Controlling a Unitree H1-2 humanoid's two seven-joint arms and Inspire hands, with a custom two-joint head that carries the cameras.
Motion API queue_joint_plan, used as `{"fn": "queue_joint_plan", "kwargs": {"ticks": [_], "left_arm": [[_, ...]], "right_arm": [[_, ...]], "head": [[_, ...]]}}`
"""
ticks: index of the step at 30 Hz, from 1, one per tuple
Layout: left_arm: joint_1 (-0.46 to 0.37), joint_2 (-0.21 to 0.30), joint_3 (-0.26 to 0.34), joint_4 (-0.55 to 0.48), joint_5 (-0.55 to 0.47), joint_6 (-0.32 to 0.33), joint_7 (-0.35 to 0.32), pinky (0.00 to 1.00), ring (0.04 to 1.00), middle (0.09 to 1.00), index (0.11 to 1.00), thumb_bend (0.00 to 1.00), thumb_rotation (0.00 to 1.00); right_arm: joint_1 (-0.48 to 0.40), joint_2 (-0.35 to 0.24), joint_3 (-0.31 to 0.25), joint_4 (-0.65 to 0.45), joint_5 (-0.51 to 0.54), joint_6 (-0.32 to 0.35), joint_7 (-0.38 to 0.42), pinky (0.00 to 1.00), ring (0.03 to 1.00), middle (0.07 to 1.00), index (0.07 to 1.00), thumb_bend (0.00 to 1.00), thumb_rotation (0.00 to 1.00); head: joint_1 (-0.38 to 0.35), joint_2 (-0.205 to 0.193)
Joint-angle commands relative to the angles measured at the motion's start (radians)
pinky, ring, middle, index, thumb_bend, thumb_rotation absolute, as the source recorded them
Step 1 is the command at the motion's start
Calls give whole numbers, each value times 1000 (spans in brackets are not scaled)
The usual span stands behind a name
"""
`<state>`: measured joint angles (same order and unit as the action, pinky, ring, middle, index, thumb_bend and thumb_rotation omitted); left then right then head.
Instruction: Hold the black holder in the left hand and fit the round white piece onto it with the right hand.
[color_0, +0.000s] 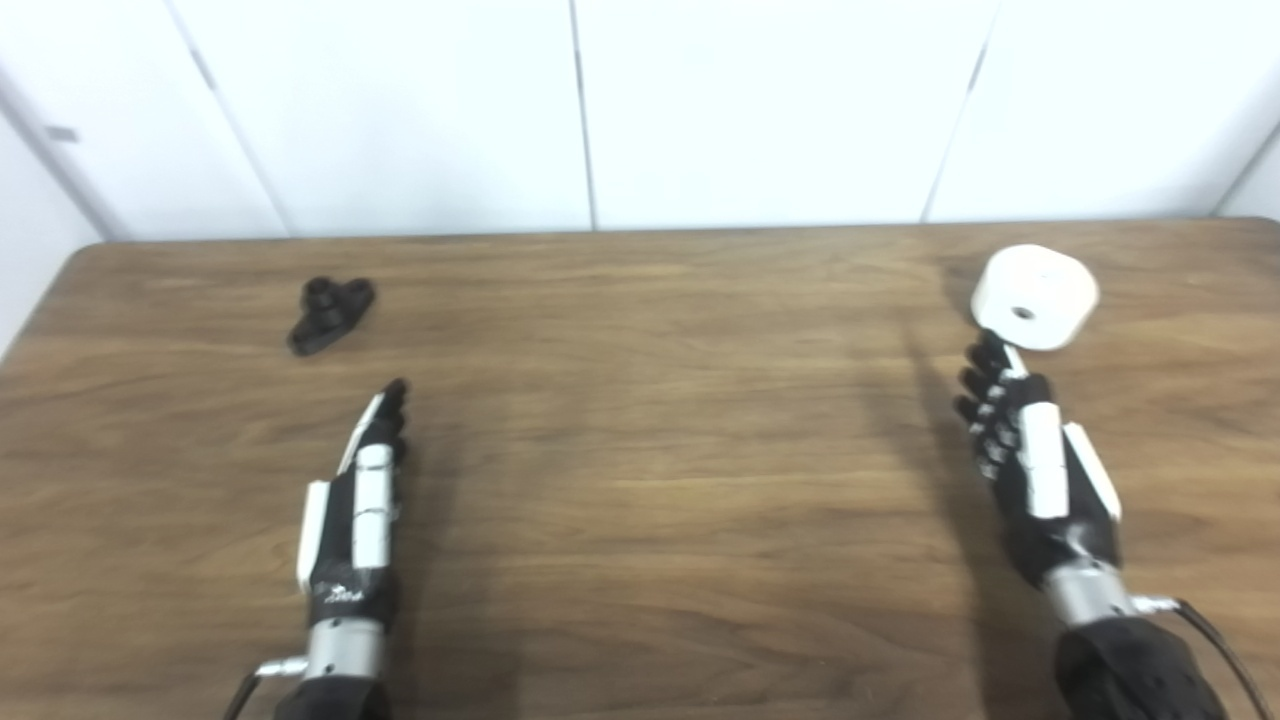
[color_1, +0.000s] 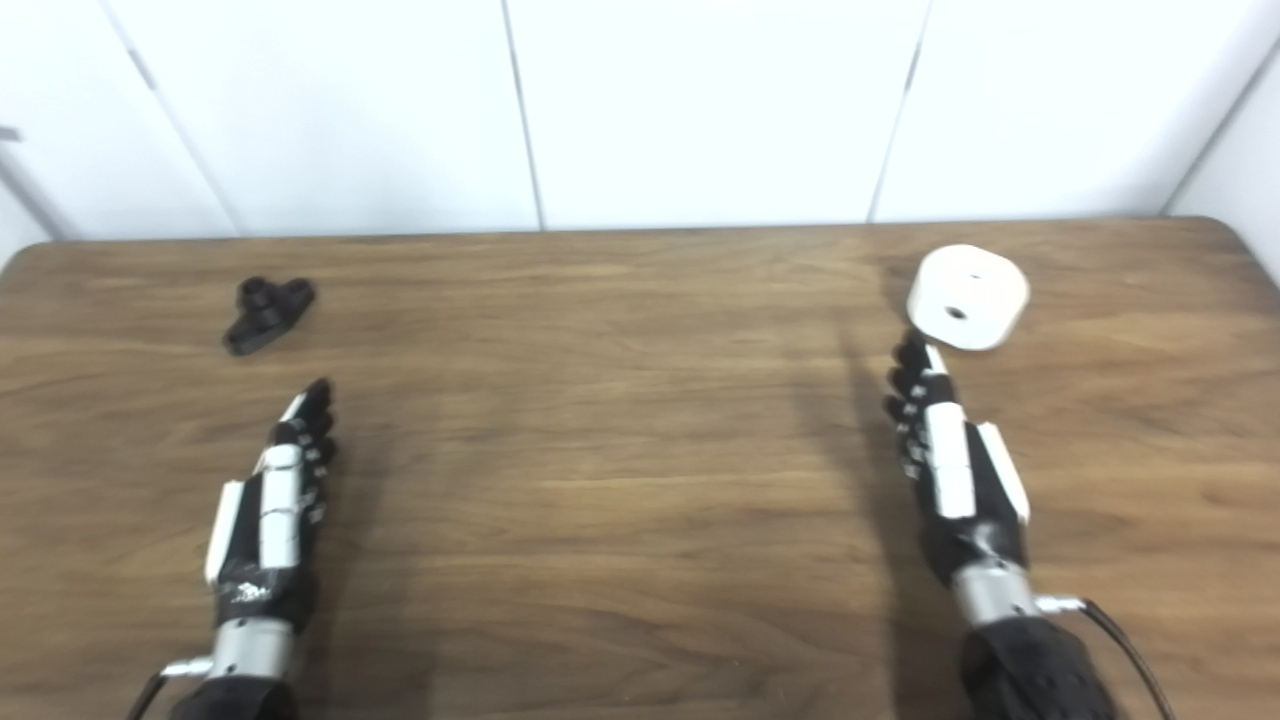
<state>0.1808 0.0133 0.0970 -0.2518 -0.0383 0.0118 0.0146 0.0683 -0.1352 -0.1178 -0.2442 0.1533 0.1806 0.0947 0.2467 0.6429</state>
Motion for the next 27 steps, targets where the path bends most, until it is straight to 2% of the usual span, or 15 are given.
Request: {"fn": "queue_joint_plan", "kwargs": {"ticks": [1, 8, 12, 16, 20, 27], "left_arm": [[1, -14, -13, -4, 15, -54, 7, 1000, 989, 973, 936, 434, 953], [6, -31, -39, 21, 33, -75, 26, 1000, 999, 980, 929, 409, 939], [7, -34, -51, 41, 55, -90, 36, 1000, 1000, 984, 934, 411, 956], [8, -35, -59, 55, 56, -100, 36, 1000, 1000, 988, 937, 439, 930], [10, -34, -61, 64, 54, -106, 36, 1000, 1000, 989, 941, 461, 893], [10, -26, -63, 70, 61, -110, 33, 1000, 1000, 993, 952, 495, 893]], "right_arm": [[-7, -22, -12, -3, 19, -61, 17, 1000, 1000, 1000, 1000, 545, 1000], [-2, -45, -14, 35, 30, -97, 38, 1000, 1000, 1000, 1000, 519, 1000], [-1, -51, -15, 45, 34, -99, 42, 1000, 1000, 1000, 1000, 557, 1000], [0, -53, -12, 45, 43, -90, 47, 1000, 1000, 1000, 1000, 589, 1000], [-1, -53, -9, 51, 44, -96, 49, 1000, 1000, 1000, 1000, 613, 1000], [0, -51, -4, 48, 44, -96, 48, 1000, 1000, 1000, 1000, 604, 1000]], "head": [[11, -5], [80, -61], [110, -93], [117, -114], [118, -122], [111, -127]]}}
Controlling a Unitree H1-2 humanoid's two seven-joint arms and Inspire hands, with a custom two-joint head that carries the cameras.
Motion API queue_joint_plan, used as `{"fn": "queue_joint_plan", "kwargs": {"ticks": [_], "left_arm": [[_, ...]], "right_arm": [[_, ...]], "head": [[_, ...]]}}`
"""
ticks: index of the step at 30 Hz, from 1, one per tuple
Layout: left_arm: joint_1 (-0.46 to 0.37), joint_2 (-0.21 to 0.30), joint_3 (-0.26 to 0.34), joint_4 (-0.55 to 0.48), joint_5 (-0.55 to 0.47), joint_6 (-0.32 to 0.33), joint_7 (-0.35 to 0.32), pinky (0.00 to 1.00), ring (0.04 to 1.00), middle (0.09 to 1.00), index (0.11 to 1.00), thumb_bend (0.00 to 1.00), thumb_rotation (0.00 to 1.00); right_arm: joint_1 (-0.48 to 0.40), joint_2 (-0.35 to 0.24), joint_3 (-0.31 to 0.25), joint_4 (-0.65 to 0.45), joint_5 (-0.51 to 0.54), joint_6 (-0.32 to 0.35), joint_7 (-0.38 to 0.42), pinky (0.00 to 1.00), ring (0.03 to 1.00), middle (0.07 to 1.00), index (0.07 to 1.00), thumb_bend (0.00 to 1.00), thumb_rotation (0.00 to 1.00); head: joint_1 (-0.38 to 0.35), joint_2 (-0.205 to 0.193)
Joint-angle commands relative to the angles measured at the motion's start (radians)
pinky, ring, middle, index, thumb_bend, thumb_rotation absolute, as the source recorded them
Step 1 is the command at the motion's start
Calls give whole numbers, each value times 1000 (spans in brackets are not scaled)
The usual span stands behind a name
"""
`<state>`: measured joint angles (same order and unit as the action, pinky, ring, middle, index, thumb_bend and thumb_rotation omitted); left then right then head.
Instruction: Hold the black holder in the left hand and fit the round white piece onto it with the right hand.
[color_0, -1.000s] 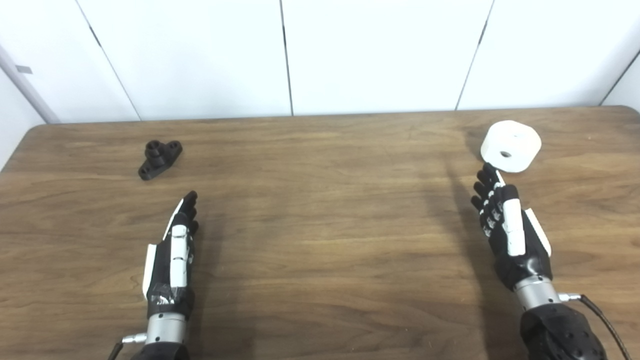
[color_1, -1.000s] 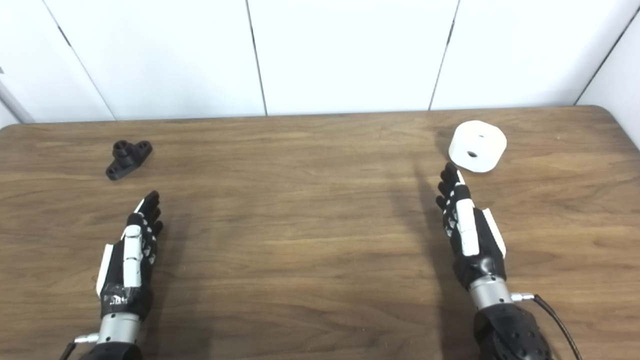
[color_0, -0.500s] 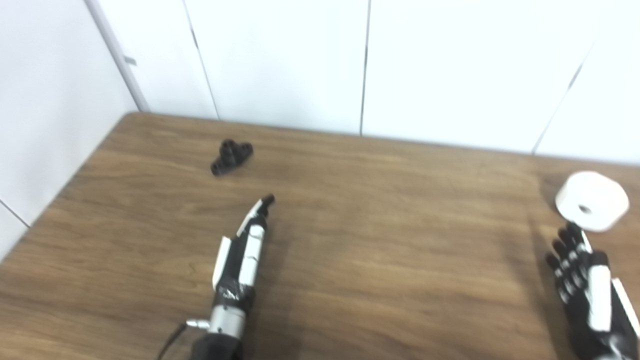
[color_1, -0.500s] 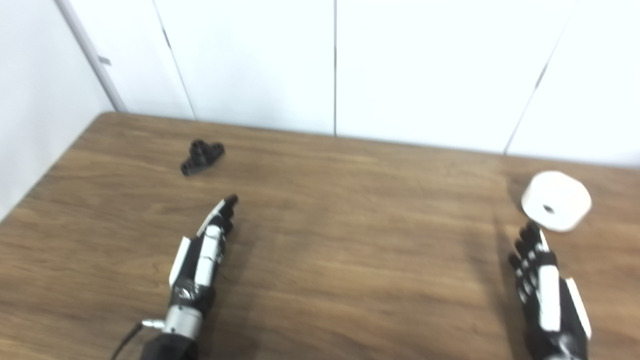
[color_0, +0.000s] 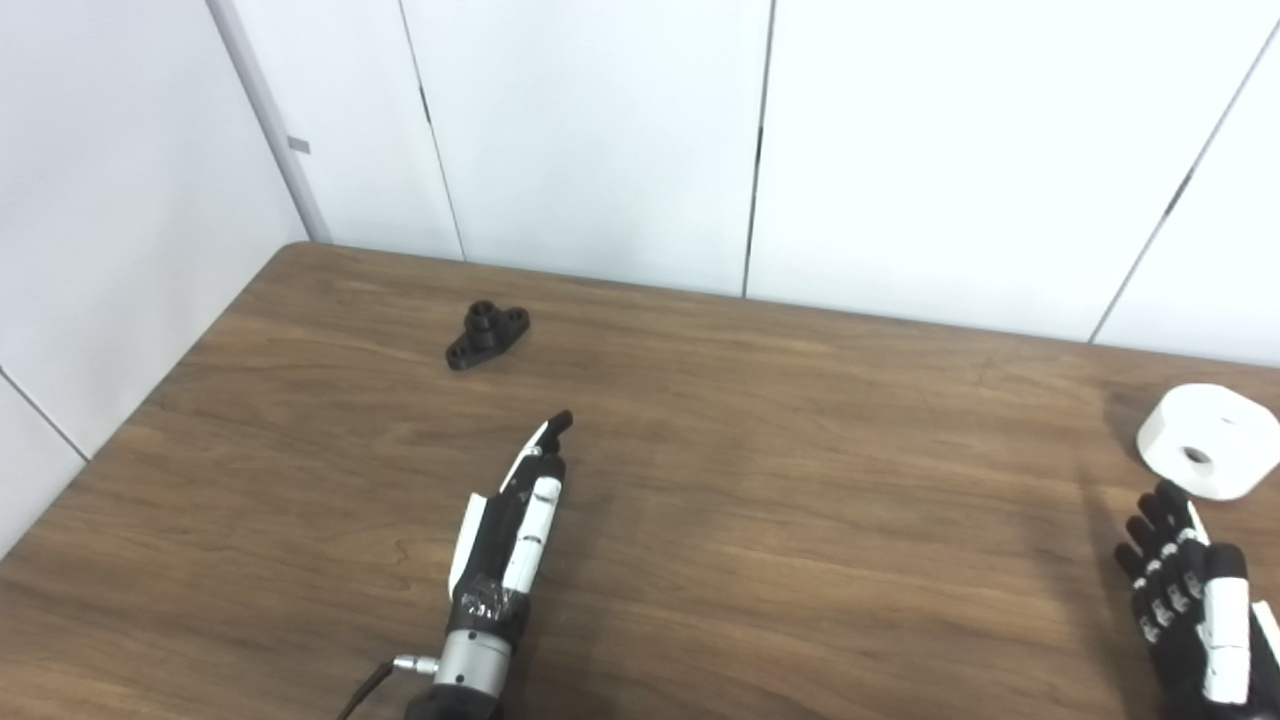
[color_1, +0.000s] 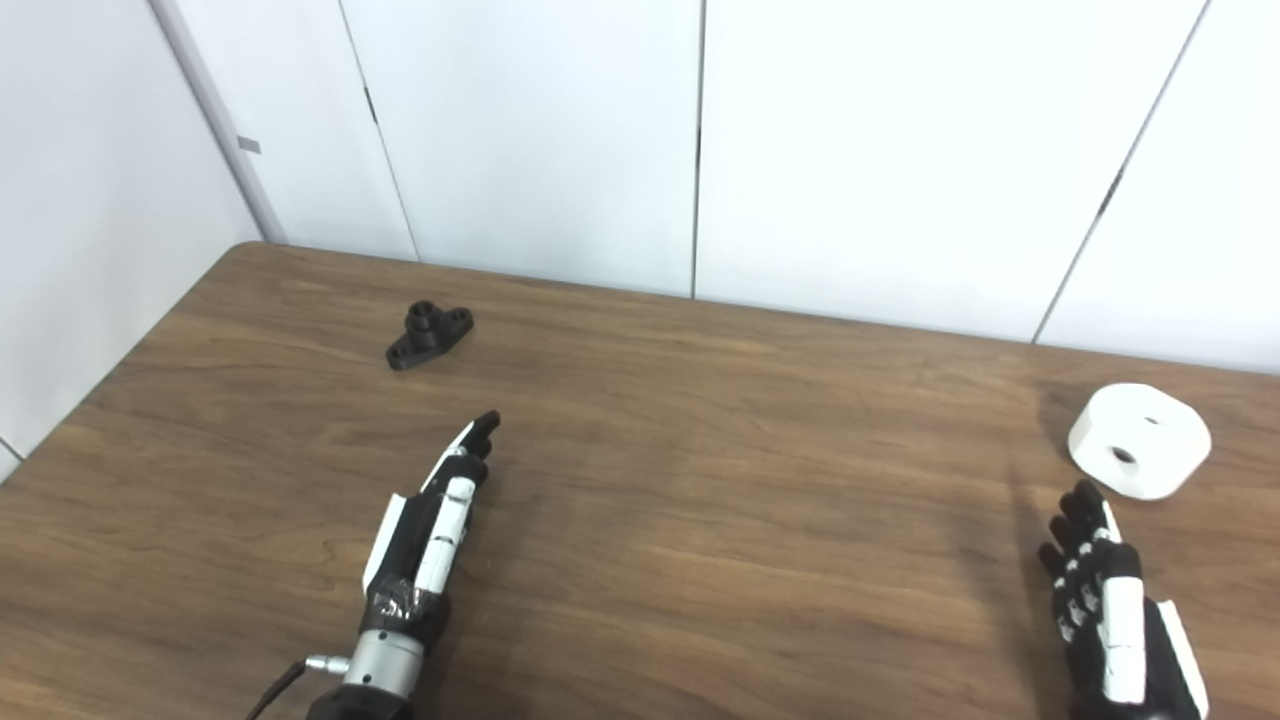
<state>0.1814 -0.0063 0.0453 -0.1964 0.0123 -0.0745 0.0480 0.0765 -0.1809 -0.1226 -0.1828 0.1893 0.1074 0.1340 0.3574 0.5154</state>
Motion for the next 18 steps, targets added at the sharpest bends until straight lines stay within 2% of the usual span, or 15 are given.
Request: {"fn": "queue_joint_plan", "kwargs": {"ticks": [1, 4, 8, 10, 12, 18], "left_arm": [[10, -6, -11, 11, 15, -18, 1, 1000, 1000, 991, 950, 507, 882], [16, -3, -14, -7, 42, -4, 6, 1000, 1000, 990, 951, 512, 880], [23, -5, -12, -30, 81, 12, 19, 1000, 999, 983, 944, 543, 671], [25, -12, -10, -49, 115, 31, 34, 993, 992, 973, 933, 562, 612], [22, -17, -6, -76, 132, 57, 44, 978, 983, 967, 925, 621, 528], [-15, 15, 9, -161, 221, 153, 53, 1000, 1000, 974, 919, 772, 400]], "right_arm": [[-8, -5, 1, -15, 9, -23, 9, 1000, 1000, 1000, 1000, 592, 1000], [-4, -7, 2, -25, 6, -21, 8, 1000, 1000, 1000, 1000, 585, 1000], [3, -6, 0, -41, 6, -15, 4, 1000, 1000, 1000, 1000, 586, 1000], [5, -5, -2, -45, 9, -14, 3, 1000, 1000, 1000, 1000, 586, 1000], [5, -5, -2, -48, 9, -12, 2, 1000, 1000, 1000, 1000, 592, 1000], [11, 0, 1, -61, 9, 3, -2, 1000, 1000, 1000, 1000, 600, 1000]], "head": [[0, 4], [-7, 10], [-8, 17], [-10, 18], [-12, 20], [-17, 14]]}}
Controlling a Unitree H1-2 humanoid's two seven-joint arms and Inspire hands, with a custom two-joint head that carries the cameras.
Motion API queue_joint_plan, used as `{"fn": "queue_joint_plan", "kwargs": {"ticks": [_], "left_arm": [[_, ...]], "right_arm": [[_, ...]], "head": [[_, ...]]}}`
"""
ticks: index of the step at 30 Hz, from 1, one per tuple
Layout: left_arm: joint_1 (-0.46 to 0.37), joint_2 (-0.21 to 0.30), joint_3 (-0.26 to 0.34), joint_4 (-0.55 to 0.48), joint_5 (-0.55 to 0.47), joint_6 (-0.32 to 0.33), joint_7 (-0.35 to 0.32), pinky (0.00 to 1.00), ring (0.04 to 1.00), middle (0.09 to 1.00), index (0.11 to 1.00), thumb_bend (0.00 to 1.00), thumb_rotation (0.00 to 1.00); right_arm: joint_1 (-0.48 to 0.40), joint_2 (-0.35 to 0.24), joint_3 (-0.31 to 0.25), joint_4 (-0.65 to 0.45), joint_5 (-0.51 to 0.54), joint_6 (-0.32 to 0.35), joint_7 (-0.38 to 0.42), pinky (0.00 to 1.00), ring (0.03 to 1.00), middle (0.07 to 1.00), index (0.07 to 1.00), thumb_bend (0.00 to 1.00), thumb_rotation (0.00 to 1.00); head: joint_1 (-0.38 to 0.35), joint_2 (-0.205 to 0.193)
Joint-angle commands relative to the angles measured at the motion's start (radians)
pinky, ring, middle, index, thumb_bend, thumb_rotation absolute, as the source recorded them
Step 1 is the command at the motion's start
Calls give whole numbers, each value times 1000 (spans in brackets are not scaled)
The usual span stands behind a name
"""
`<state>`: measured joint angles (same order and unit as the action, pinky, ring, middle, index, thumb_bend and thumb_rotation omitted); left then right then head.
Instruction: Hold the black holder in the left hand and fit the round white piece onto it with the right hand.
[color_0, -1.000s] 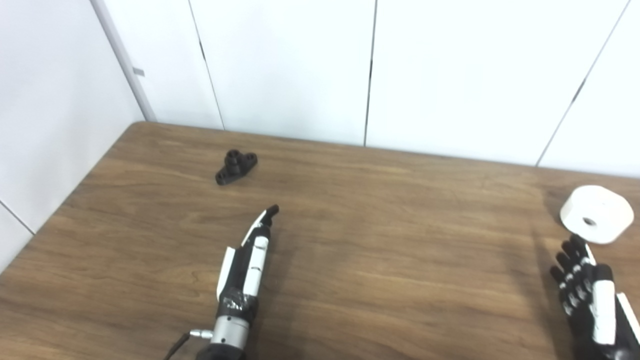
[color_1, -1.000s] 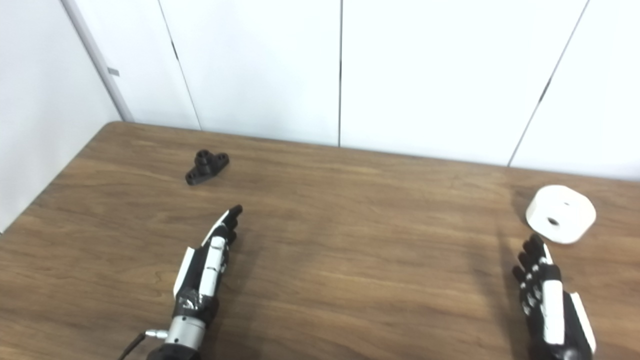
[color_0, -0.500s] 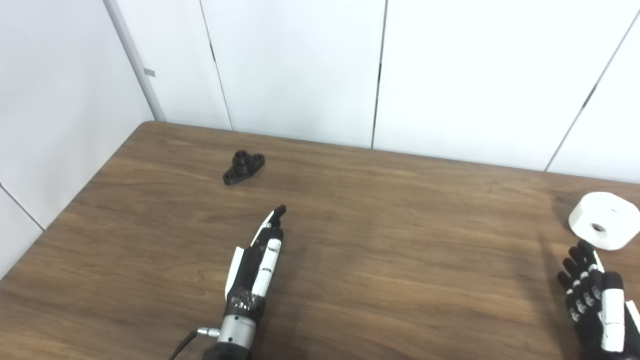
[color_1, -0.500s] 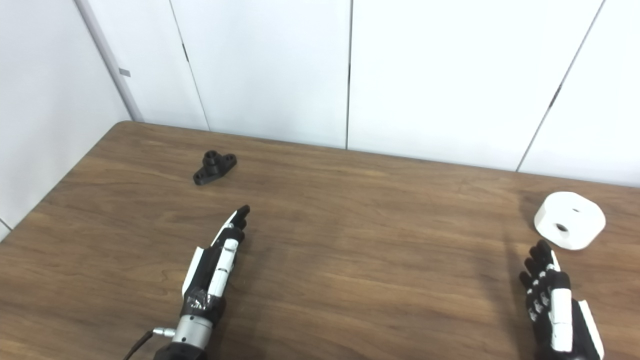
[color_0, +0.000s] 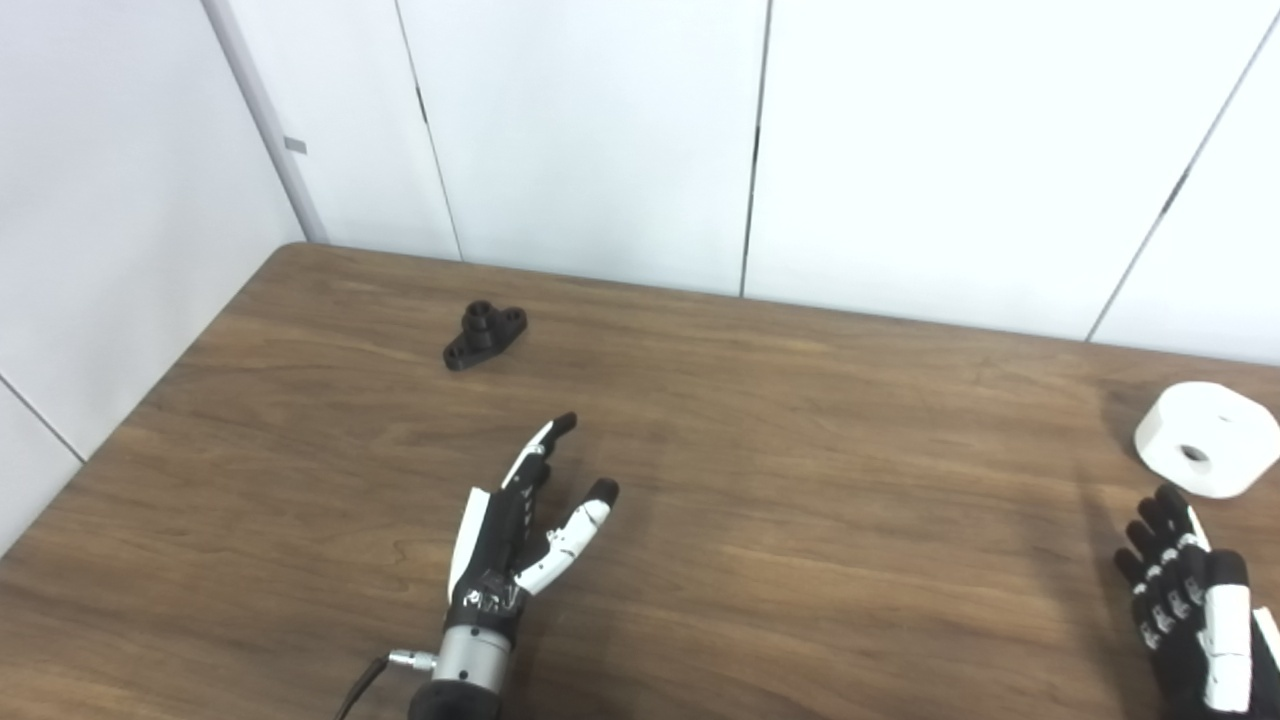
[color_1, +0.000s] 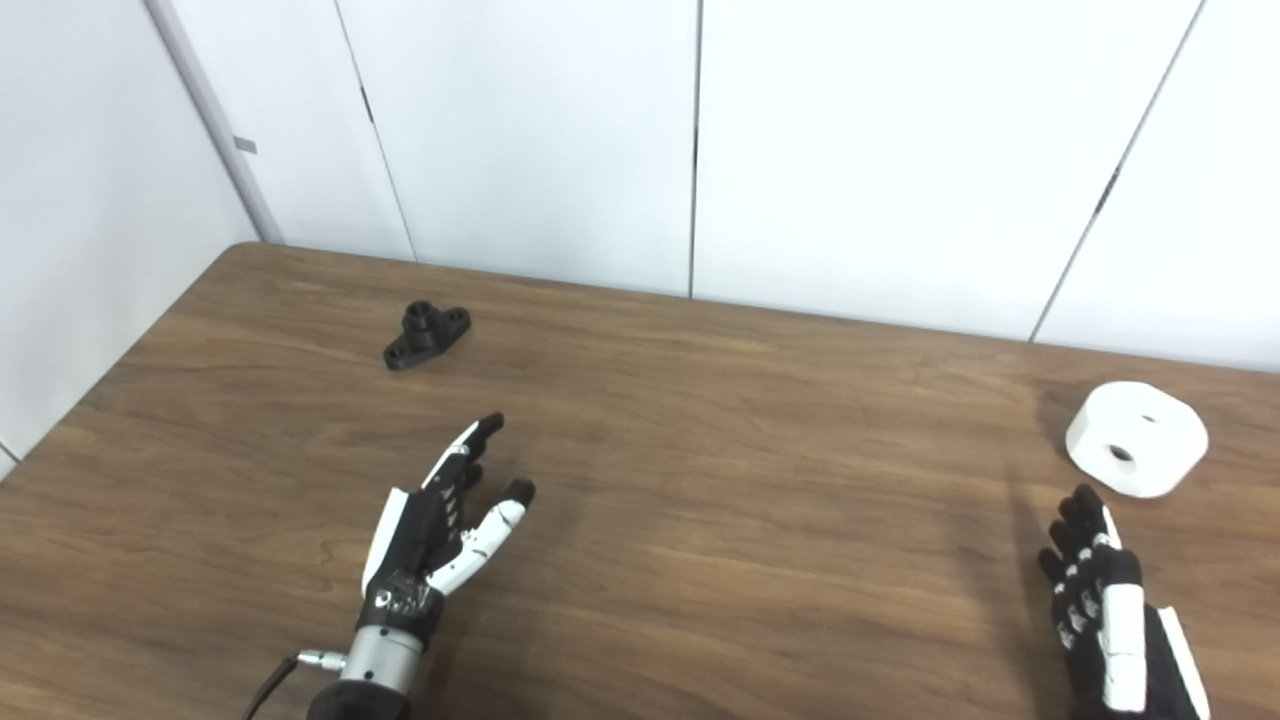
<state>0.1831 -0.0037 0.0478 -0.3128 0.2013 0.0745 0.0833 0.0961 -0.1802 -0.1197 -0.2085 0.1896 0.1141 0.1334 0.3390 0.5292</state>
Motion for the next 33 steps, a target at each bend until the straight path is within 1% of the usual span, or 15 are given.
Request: {"fn": "queue_joint_plan", "kwargs": {"ticks": [1, 2, 4, 6, 8, 11, 13, 16, 22, 25, 28, 33], "left_arm": [[-30, 24, 13, -55, 61, 15, 22, 1000, 1000, 969, 913, 798, 371], [-43, 39, 17, -65, 102, 26, 25, 1000, 1000, 964, 907, 824, 358], [-71, 71, 26, -83, 178, 62, 23, 1000, 998, 961, 903, 858, 375], [-99, 109, 32, -97, 243, 99, 11, 1000, 1000, 965, 908, 862, 392], [-131, 143, 42, -101, 281, 127, 5, 1000, 999, 953, 907, 856, 384], [-181, 183, 66, -95, 298, 177, -3, 1000, 1000, 935, 882, 899, 356], [-212, 208, 80, -87, 319, 213, -5, 1000, 1000, 933, 867, 916, 356], [-252, 237, 100, -69, 340, 252, -6, 1000, 999, 929, 846, 914, 354], [-320, 304, 125, 13, 372, 286, 5, 1000, 998, 933, 824, 911, 344], [-348, 332, 124, 55, 395, 309, 13, 1000, 999, 933, 820, 914, 352], [-378, 357, 123, 103, 408, 328, 16, 1000, 1000, 943, 820, 921, 370], [-419, 386, 113, 170, 430, 356, 19, 1000, 1000, 954, 827, 916, 371]], "right_arm": [[-8, 1, -1, -36, 9, -2, -1, 1000, 1000, 1000, 1000, 602, 1000], [-7, 2, 1, -36, 7, -3, -1, 1000, 1000, 1000, 1000, 601, 1000], [-5, 3, 4, -40, 4, 0, -2, 1000, 1000, 1000, 1000, 597, 1000], [-4, 4, 4, -42, 5, 2, -3, 1000, 1000, 1000, 1000, 589, 1000], [-6, 4, 3, -40, 5, 2, -5, 1000, 1000, 1000, 1000, 581, 1000], [-9, 9, 3, -41, -2, 2, -14, 1000, 1000, 1000, 1000, 569, 1000], [-9, 9, 4, -43, -2, 2, -15, 1000, 1000, 1000, 1000, 570, 1000], [-10, 12, 6, -47, -10, 1, -19, 1000, 1000, 1000, 1000, 557, 1000], [-13, 14, 9, -51, -9, 7, -18, 1000, 1000, 1000, 1000, 542, 1000], [-13, 17, 10, -55, -13, 12, -22, 1000, 1000, 1000, 1000, 517, 1000], [-11, 17, 12, -58, -17, 15, -21, 1000, 1000, 1000, 1000, 523, 1000], [-9, 20, 11, -59, -19, 14, -22, 1000, 1000, 1000, 1000, 509, 1000]], "head": [[-3, -2], [-4, -5], [-3, -4], [-4, -4], [-4, -4], [-6, -1], [-6, -1], [-8, 0], [-7, -1], [-9, -2], [-9, 0], [-10, -1]]}}
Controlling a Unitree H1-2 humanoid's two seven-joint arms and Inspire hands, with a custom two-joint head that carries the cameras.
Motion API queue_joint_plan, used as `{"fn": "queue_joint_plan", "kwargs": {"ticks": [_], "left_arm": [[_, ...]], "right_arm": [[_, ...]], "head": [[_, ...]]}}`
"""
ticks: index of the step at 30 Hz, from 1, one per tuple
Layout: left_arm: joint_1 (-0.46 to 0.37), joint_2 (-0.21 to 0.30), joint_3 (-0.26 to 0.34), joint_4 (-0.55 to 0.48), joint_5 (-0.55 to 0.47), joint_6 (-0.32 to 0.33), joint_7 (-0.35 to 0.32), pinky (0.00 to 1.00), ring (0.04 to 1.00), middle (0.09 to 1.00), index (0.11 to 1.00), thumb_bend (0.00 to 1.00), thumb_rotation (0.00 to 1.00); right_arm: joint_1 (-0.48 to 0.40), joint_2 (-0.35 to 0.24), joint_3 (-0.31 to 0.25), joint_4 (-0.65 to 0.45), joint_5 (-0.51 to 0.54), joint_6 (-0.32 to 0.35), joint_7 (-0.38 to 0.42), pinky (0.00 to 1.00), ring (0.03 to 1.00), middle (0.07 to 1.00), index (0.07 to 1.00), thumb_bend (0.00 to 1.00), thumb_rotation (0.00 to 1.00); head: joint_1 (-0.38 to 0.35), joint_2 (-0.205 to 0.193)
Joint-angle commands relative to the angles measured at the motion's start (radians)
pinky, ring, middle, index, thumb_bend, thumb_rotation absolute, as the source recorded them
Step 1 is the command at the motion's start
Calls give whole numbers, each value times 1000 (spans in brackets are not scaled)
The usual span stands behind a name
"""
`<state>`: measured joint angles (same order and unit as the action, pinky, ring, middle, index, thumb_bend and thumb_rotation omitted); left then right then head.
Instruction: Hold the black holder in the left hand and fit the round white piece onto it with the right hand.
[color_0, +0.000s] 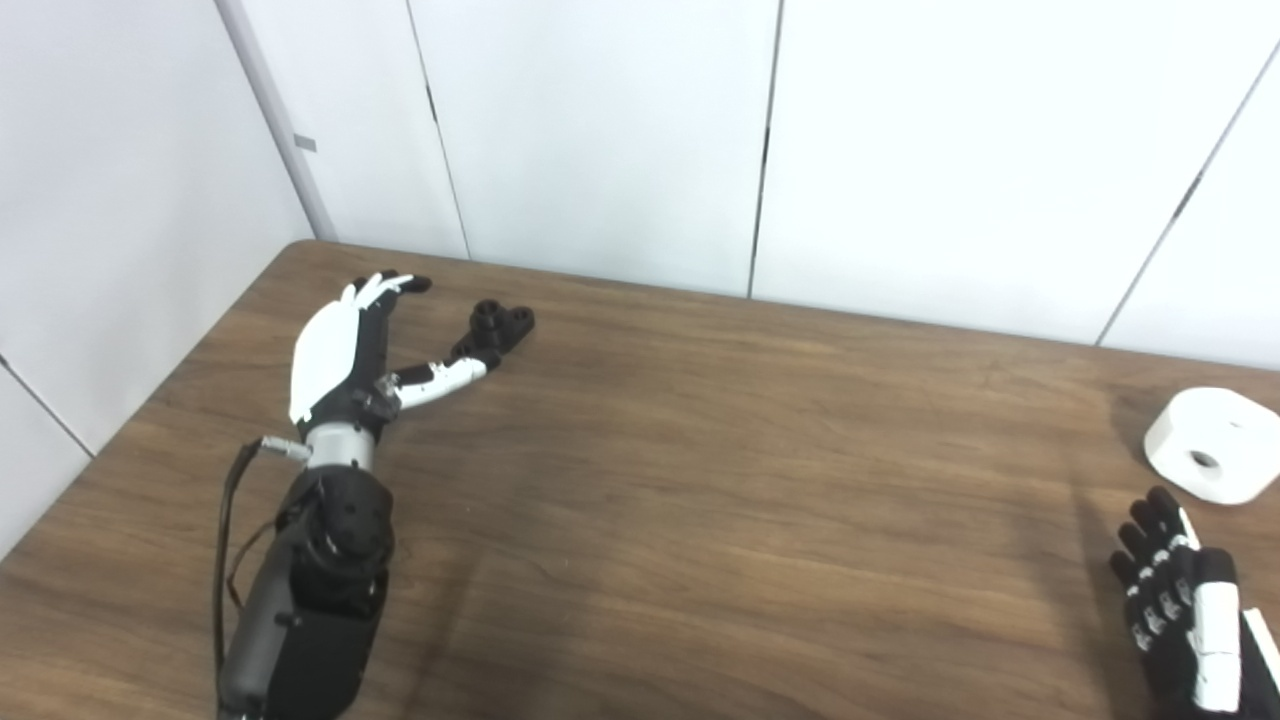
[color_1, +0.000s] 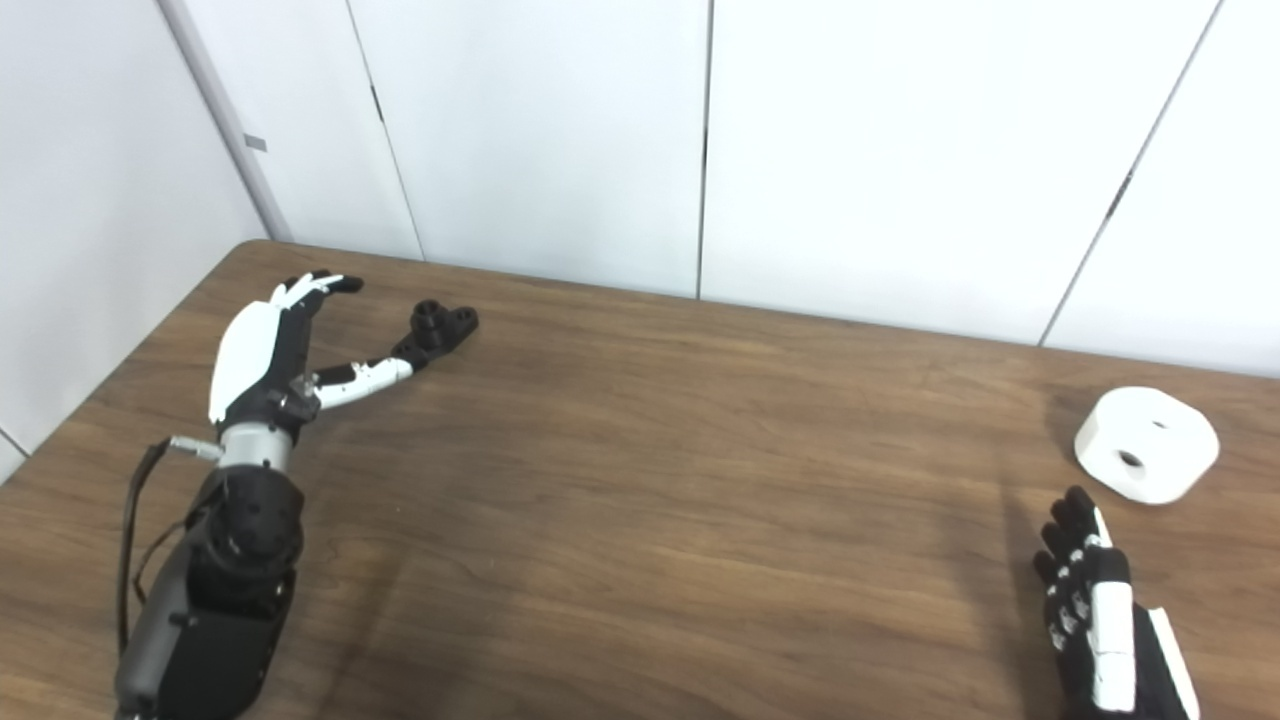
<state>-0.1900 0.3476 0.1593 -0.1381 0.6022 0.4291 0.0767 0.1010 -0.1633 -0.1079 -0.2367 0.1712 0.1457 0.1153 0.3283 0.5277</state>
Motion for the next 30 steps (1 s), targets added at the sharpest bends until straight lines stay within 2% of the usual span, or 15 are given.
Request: {"fn": "queue_joint_plan", "kwargs": {"ticks": [1, 6, 12, 17, 23, 30], "left_arm": [[-54, 39, -1, 10, 30, -2, 31, 1000, 1000, 950, 825, 920, 368], [-96, 62, -21, 82, 52, 13, 30, 1000, 1000, 947, 820, 957, 410], [-141, 80, -41, 160, 100, 40, -42, 1000, 1000, 975, 839, 954, 461], [-185, 94, -51, 250, 125, 40, -79, 1000, 1000, 983, 844, 933, 459], [-235, 103, -55, 356, 111, 40, -86, 1000, 1000, 987, 847, 940, 456], [-275, 117, -85, 450, 96, 40, -68, 1000, 1000, 982, 846, 961, 471]], "right_arm": [[-14, 4, -1, -31, 0, -18, -5, 1000, 1000, 1000, 1000, 509, 1000], [-12, 4, 2, -34, -4, -16, -5, 1000, 1000, 1000, 1000, 497, 1000], [-13, 7, 0, -35, -1, -19, -8, 1000, 1000, 1000, 1000, 483, 1000], [-13, 8, -2, -36, 4, -22, -7, 1000, 1000, 1000, 1000, 493, 1000], [-15, 7, 1, -34, -2, -23, -9, 1000, 1000, 1000, 1000, 501, 1000], [-17, 11, 0, -34, -2, -23, -10, 1000, 1000, 1000, 1000, 492, 1000]], "head": [[1, 1], [-1, 1], [-1, -1], [-4, -1], [-7, -5], [-9, -6]]}}
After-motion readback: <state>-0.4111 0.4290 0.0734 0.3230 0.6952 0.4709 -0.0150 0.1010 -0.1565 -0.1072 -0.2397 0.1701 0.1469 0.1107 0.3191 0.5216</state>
